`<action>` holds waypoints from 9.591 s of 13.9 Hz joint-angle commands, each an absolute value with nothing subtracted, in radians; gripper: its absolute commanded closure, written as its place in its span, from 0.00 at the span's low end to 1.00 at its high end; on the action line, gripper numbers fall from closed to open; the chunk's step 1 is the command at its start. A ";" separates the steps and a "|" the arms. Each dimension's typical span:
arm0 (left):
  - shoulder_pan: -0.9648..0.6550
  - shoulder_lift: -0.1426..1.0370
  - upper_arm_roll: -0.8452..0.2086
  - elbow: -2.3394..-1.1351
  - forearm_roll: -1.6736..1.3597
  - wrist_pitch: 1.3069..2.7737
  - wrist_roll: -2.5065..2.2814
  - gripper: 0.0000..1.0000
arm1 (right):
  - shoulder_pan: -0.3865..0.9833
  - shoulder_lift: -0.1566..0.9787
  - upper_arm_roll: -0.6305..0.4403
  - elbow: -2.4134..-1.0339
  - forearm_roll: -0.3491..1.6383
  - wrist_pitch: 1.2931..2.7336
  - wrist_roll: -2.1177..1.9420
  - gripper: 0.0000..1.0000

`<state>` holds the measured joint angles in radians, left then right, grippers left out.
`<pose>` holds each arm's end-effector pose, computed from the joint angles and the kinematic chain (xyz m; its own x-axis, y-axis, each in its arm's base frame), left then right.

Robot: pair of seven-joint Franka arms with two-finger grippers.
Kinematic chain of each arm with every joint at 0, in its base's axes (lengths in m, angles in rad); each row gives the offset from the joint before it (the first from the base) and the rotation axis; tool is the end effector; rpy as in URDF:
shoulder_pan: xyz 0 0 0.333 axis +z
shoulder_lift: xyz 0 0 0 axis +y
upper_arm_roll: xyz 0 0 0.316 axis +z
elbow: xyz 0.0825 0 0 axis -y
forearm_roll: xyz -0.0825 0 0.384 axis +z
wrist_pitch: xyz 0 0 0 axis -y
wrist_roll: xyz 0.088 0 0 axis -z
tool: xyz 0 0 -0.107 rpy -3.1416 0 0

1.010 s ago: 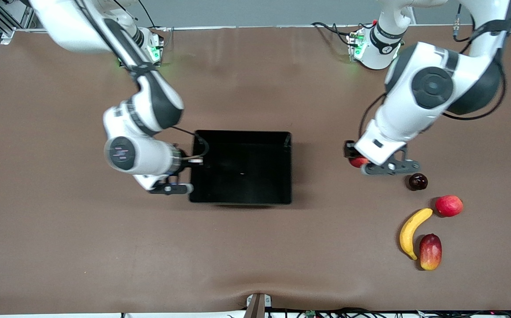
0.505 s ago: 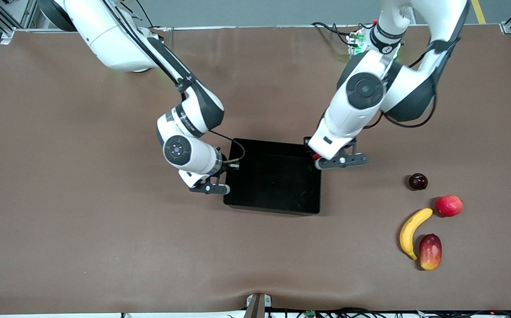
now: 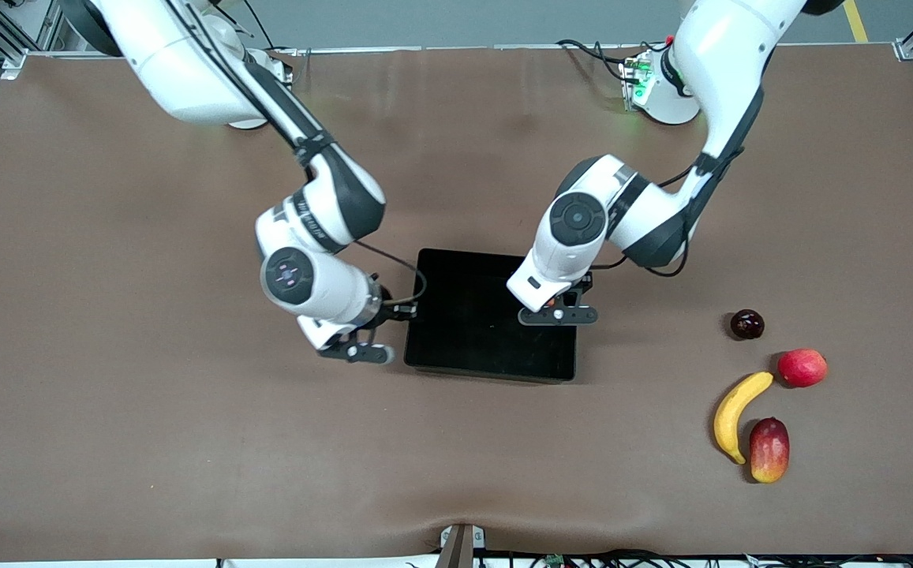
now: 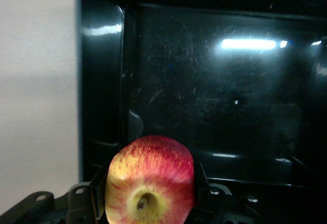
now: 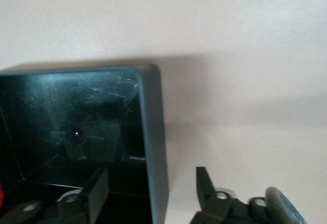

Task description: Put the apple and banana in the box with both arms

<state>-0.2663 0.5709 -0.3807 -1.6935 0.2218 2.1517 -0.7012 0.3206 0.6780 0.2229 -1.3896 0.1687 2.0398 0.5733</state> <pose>0.5522 -0.3730 0.2782 0.9975 -0.0254 -0.0654 -0.0268 -0.9994 -0.0216 0.6324 0.3547 0.3185 0.9747 -0.1315 -0.1805 -0.1705 -0.9602 -0.2213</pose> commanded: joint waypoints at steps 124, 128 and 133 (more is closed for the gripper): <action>0.026 -0.138 -0.144 -1.688 0.014 1.595 -0.101 0.00 | 0.057 -0.040 -0.144 -1.500 0.015 1.385 0.014 0.00; 0.026 -0.137 -0.144 -1.681 0.009 1.594 -0.100 0.00 | 0.060 -0.040 -0.143 -1.500 0.015 1.382 0.014 0.00; 0.028 -0.137 -0.144 -1.678 0.009 1.555 -0.087 0.00 | 0.063 -0.040 -0.146 -1.500 0.015 1.379 0.014 0.00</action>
<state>0.0229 -0.1346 -0.1468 -1.6937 0.0327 1.5743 -0.1146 0.0451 -0.0340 -0.1285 -1.4978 0.0049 1.3867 0.0203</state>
